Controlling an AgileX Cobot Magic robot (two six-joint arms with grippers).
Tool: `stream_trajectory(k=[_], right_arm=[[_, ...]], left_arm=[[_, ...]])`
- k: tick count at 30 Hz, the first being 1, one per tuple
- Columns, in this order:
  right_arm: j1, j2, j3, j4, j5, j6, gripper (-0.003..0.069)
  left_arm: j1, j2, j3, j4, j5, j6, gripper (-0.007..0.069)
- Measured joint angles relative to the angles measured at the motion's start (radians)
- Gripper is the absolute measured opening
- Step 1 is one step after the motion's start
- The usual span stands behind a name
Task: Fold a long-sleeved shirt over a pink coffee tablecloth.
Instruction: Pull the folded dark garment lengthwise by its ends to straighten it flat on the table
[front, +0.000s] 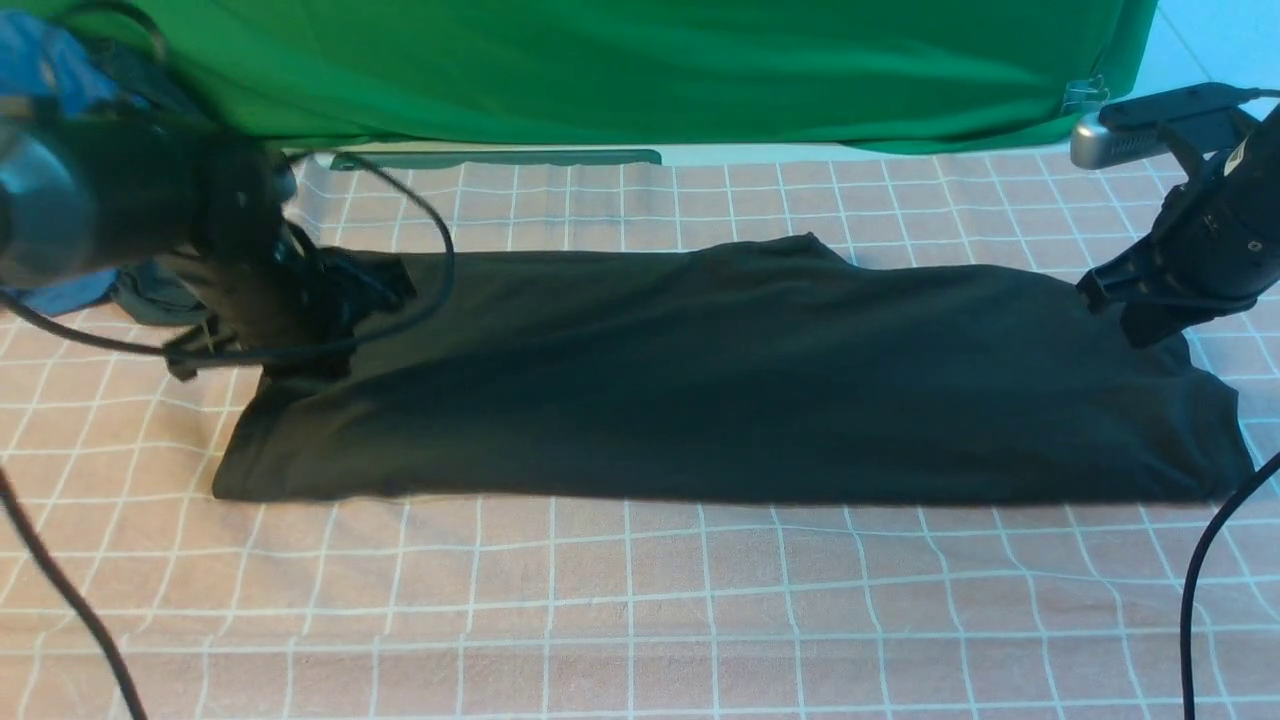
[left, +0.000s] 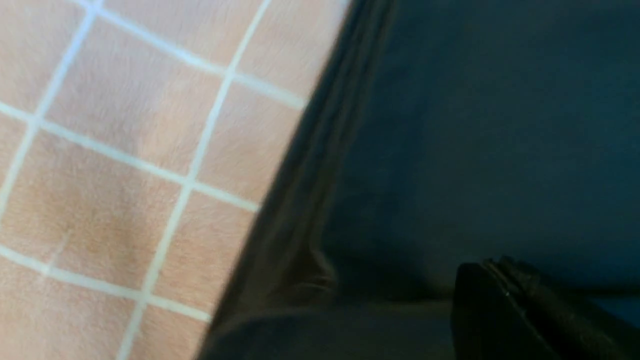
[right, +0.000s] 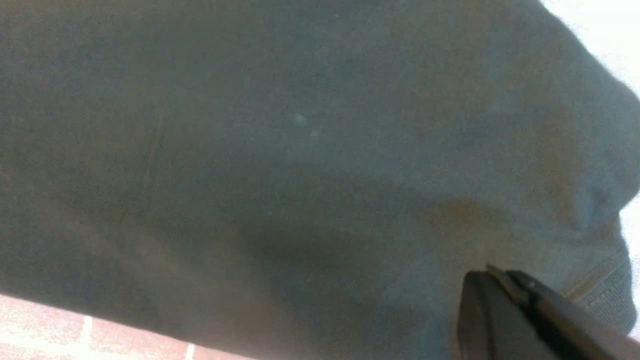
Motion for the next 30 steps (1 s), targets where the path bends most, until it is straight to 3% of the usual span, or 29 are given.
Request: stream_trajectory(k=[5, 12, 15, 19, 25, 27, 30], right_arm=[[0.000, 0.000, 0.000, 0.000, -0.001, 0.000, 0.0045], [0.000, -0.001, 0.000, 0.004, -0.042, 0.000, 0.0045], [0.000, -0.001, 0.000, 0.072, -0.091, -0.011, 0.0045], [0.000, 0.011, -0.036, 0.184, -0.108, -0.090, 0.0045], [-0.056, 0.050, -0.134, 0.198, 0.007, -0.063, 0.0067], [-0.105, 0.051, -0.151, 0.194, 0.067, -0.054, 0.0111], [-0.183, 0.052, -0.154, 0.169, 0.136, -0.035, 0.0246]], left_arm=[[0.058, 0.051, 0.000, 0.040, -0.001, -0.070, 0.0013], [0.182, 0.049, 0.000, 0.046, 0.032, -0.078, 0.0013], [0.209, 0.030, 0.000, 0.044, 0.051, -0.071, 0.0013], [0.212, -0.039, 0.000, -0.044, 0.041, 0.025, 0.0013], [0.191, -0.145, 0.001, -0.359, 0.096, 0.339, 0.0013], [0.177, -0.183, 0.016, -0.398, 0.118, 0.381, 0.0013], [0.146, -0.267, 0.090, -0.413, 0.121, 0.409, 0.0013]])
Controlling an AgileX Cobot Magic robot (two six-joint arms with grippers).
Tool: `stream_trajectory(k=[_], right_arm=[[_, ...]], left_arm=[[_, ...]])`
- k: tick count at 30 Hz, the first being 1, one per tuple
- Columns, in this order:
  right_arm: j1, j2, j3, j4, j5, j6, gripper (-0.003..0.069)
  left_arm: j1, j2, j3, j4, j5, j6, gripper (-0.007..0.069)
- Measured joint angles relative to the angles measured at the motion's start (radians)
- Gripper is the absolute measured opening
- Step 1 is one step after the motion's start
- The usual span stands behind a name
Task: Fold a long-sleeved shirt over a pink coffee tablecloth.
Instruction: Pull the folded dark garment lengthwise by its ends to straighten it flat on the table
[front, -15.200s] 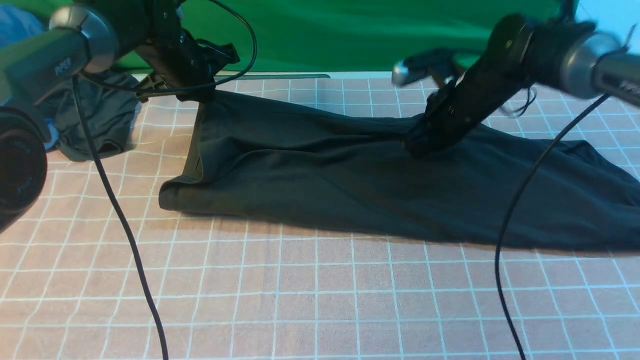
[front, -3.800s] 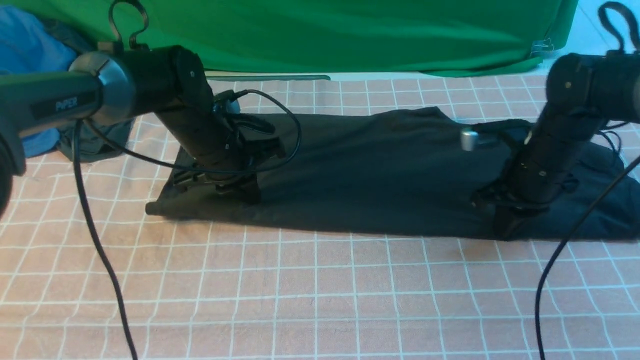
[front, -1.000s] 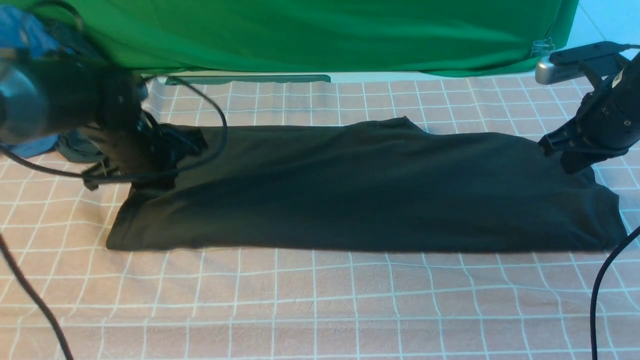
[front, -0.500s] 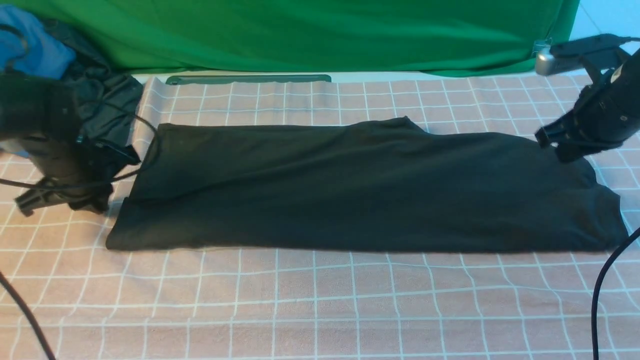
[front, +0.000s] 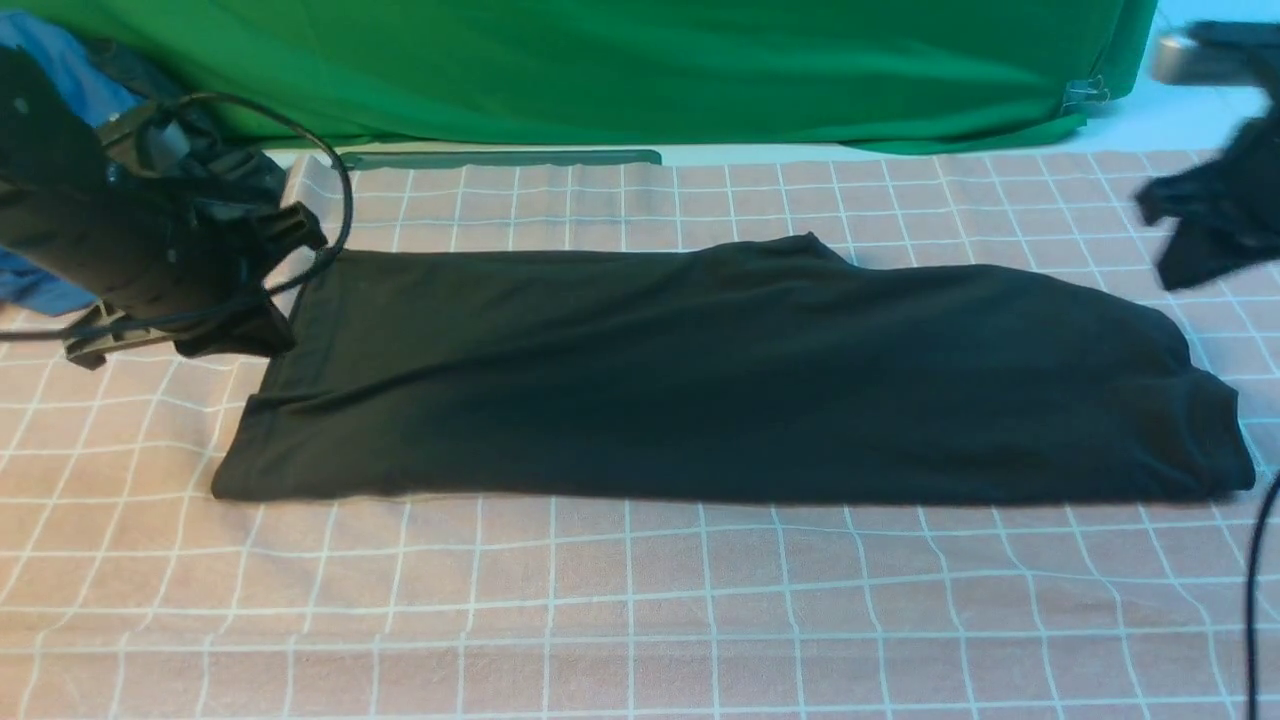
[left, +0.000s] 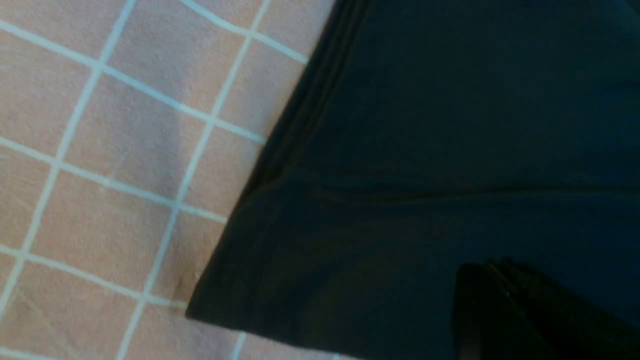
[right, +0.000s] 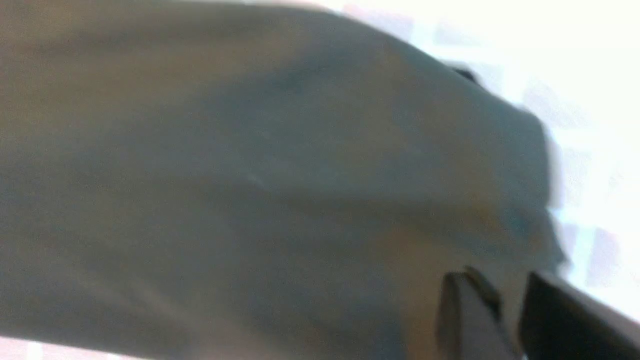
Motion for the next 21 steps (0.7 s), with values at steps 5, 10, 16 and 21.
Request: stream_trajectory(k=[5, 10, 16, 21], right_arm=[[-0.053, 0.016, 0.035, -0.029, 0.001, 0.027, 0.0531], [-0.028, 0.084, 0.060, -0.039, -0.026, 0.034, 0.0652], [-0.010, 0.183, 0.060, -0.050, -0.072, 0.078, 0.0659], [-0.004, 0.227, 0.059, -0.087, -0.087, 0.099, 0.0656]], left_arm=[[-0.081, -0.156, 0.169, -0.010, -0.034, 0.013, 0.0013], [-0.150, -0.254, 0.307, -0.045, -0.073, 0.014, 0.0013], [-0.170, -0.312, 0.352, -0.052, -0.069, 0.014, 0.0013], [-0.171, -0.352, 0.353, -0.052, -0.064, 0.014, 0.0013]])
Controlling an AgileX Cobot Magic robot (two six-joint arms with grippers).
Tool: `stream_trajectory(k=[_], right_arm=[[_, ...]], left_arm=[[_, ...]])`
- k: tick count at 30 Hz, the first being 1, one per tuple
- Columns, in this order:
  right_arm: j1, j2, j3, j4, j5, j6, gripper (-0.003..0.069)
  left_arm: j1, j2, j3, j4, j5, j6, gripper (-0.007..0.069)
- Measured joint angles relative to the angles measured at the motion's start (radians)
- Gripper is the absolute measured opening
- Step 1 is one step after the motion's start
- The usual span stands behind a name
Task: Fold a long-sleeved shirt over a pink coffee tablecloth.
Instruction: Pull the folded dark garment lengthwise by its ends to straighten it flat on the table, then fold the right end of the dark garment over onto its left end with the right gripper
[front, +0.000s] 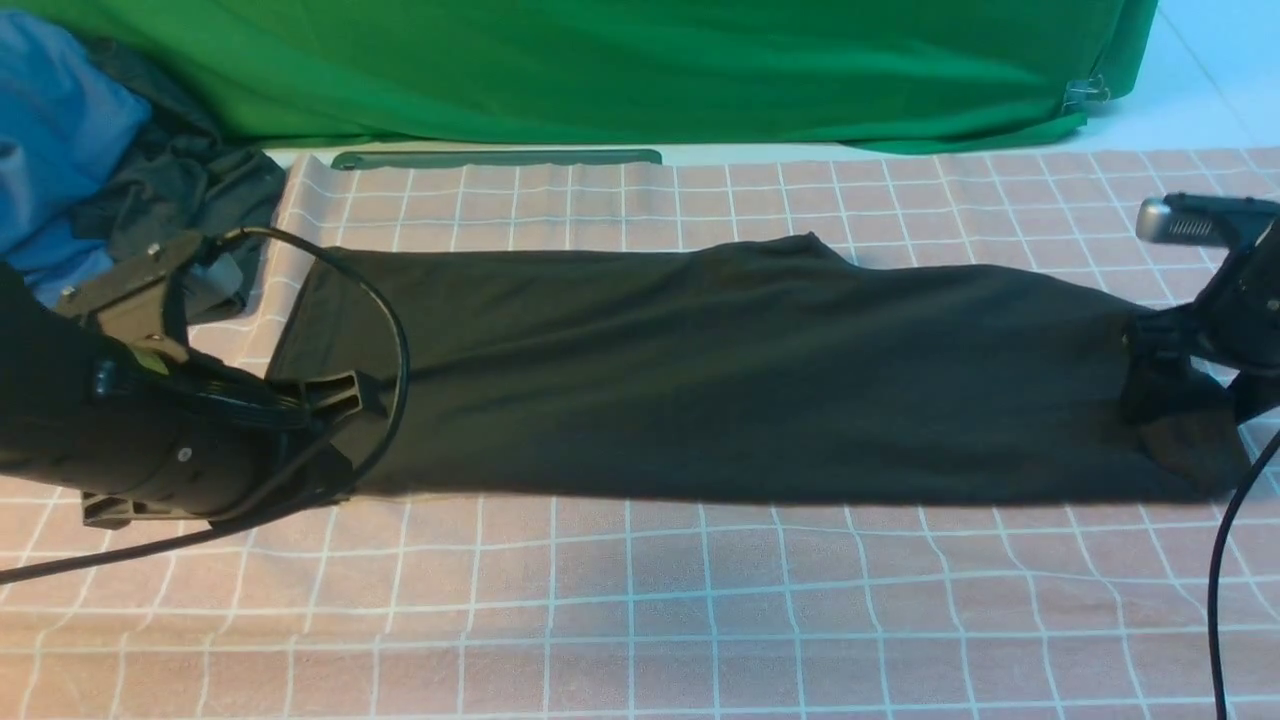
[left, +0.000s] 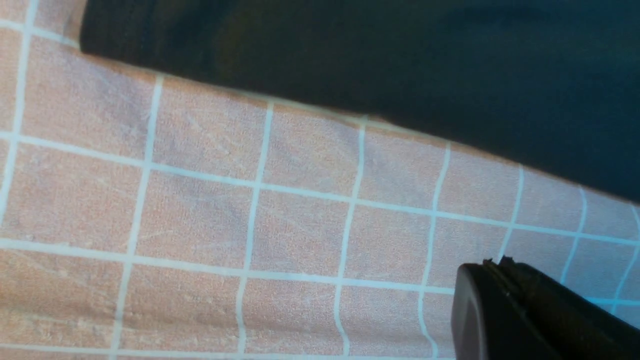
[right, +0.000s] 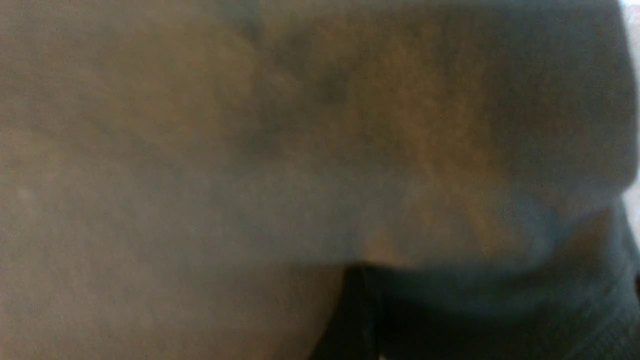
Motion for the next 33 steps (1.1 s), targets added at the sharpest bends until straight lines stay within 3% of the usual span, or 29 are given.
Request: stream_trajectory(k=[3, 5, 6, 7, 8, 9, 10, 11, 16, 19, 25, 28, 33], right_arm=[[0.005, 0.005, -0.002, -0.008, 0.001, 0.002, 0.0612], [0.012, 0.005, -0.004, -0.010, 0.000, -0.005, 0.0519], [0.014, 0.005, -0.003, -0.010, 0.000, -0.007, 0.0506], [0.022, 0.005, -0.003, -0.003, -0.001, -0.027, 0.0363], [0.027, 0.005, -0.003, 0.006, -0.001, -0.036, 0.0285], [0.028, 0.005, -0.003, 0.006, 0.000, -0.038, 0.0265], [0.034, 0.005, -0.003, 0.012, 0.002, -0.052, 0.0162], [0.036, 0.005, -0.005, 0.009, 0.005, -0.058, 0.0120], [0.015, -0.015, -0.005, -0.034, 0.022, -0.049, 0.0123], [-0.057, -0.084, -0.001, -0.116, 0.035, 0.000, 0.0123], [-0.146, -0.169, -0.078, -0.163, 0.097, 0.036, 0.0123], [-0.139, -0.206, -0.133, -0.155, 0.148, 0.036, 0.0123], [-0.040, -0.278, -0.259, -0.066, 0.223, 0.039, 0.0123]], left_arm=[[0.000, -0.015, 0.000, 0.000, 0.001, 0.000, 0.0013], [0.000, -0.020, 0.000, 0.000, 0.001, 0.000, 0.0013], [0.000, -0.020, 0.000, 0.000, 0.001, 0.000, 0.0013], [0.000, -0.021, 0.000, -0.002, 0.001, 0.000, 0.0013], [0.000, -0.021, 0.000, -0.002, 0.001, 0.000, 0.0013], [0.000, -0.021, 0.000, -0.002, 0.001, 0.000, 0.0013], [0.000, -0.021, 0.000, -0.002, 0.001, 0.000, 0.0013], [0.000, -0.021, 0.000, -0.003, 0.001, 0.000, 0.0013], [0.000, -0.021, 0.000, -0.003, 0.005, 0.000, 0.0013], [0.000, -0.021, 0.000, -0.002, 0.024, 0.001, 0.0013], [0.000, -0.021, 0.000, -0.002, 0.029, 0.010, 0.0013], [-0.001, -0.021, 0.000, -0.002, 0.029, 0.024, 0.0013], [-0.001, -0.021, 0.000, -0.003, 0.025, 0.026, 0.0013]])
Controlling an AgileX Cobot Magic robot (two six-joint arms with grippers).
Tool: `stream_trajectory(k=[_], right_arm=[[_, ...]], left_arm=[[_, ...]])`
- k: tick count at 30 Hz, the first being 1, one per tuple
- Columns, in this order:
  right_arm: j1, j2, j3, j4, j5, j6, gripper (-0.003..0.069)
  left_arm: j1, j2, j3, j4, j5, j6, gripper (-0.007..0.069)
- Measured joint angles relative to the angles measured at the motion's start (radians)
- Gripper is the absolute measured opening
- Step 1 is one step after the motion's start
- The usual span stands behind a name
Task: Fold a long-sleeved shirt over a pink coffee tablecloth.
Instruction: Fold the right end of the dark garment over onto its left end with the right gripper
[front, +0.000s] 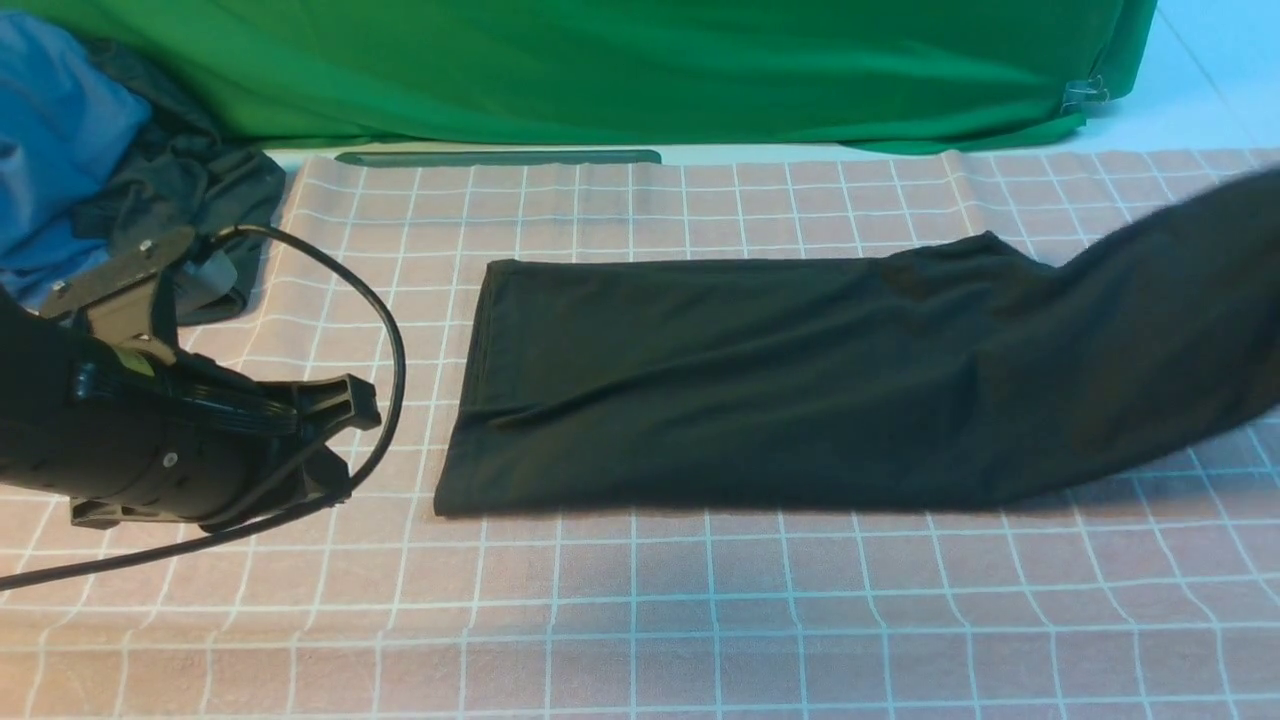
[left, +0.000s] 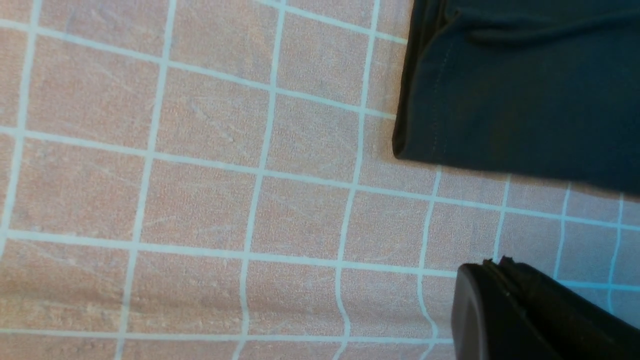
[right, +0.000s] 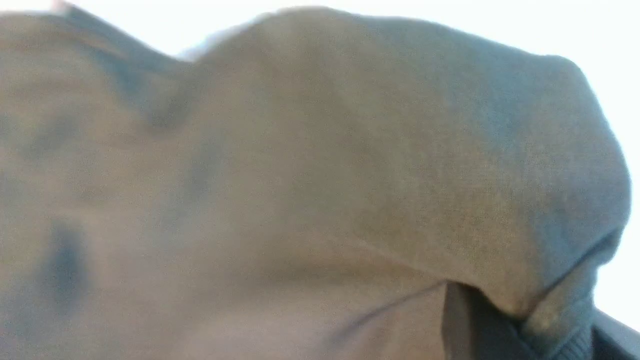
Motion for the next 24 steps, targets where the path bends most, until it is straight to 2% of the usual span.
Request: stream_trajectory(k=[8, 12, 16, 24], right_arm=[[0.266, -0.016, -0.099, 0.124, -0.011, 0.072, 0.0123], [0.443, -0.002, -0.101, 0.156, -0.109, 0.136, 0.0123], [0.573, 0.045, -0.101, 0.162, -0.207, 0.203, 0.0123], [0.740, 0.170, -0.101, 0.244, -0.391, 0.230, 0.0123]], left_arm=[[0.000, 0.000, 0.000, -0.025, -0.002, 0.008, 0.0013], [0.000, 0.000, 0.000, -0.039, -0.002, 0.012, 0.0013], [0.000, 0.000, 0.000, -0.043, -0.002, 0.020, 0.0013], [0.000, 0.000, 0.000, -0.045, -0.002, 0.023, 0.0013]])
